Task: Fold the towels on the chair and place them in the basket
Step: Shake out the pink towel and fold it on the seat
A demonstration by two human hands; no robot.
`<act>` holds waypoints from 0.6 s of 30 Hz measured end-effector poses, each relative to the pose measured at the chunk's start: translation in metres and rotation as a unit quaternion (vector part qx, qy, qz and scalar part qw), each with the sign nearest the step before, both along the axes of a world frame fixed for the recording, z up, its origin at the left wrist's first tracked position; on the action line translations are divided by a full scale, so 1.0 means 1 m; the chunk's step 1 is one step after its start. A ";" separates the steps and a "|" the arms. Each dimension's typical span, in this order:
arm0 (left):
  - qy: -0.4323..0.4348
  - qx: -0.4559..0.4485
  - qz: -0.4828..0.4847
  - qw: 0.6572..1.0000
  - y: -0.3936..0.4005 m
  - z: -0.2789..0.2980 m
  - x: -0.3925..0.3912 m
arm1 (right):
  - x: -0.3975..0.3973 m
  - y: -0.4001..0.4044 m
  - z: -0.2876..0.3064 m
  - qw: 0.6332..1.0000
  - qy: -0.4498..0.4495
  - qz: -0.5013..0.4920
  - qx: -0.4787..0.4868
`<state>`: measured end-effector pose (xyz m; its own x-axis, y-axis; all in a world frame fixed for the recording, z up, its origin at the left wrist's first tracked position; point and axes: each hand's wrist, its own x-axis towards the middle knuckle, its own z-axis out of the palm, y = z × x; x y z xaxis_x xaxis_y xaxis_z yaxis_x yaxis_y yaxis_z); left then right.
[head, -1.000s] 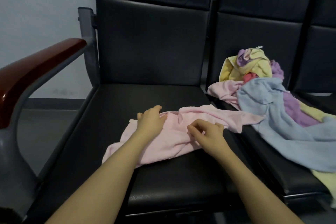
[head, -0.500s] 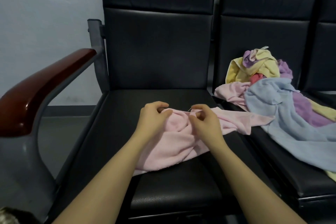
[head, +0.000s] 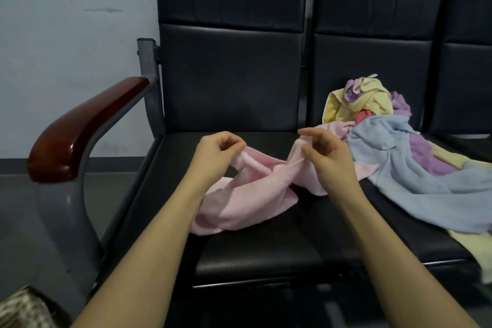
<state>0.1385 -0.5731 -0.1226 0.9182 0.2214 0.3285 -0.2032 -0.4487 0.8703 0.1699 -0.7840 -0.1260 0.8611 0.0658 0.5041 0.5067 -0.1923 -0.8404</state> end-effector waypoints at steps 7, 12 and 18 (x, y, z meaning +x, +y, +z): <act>0.027 -0.169 -0.137 0.976 -0.002 0.023 -0.026 | -0.017 -0.010 0.006 0.999 -0.019 0.027 -0.040; -0.014 -0.190 -0.074 0.979 -0.008 0.040 -0.034 | -0.025 -0.013 0.009 0.994 -0.058 -0.012 -0.093; -0.058 -0.225 -0.038 0.972 -0.008 0.060 -0.038 | -0.029 -0.016 0.032 0.994 -0.043 -0.036 -0.097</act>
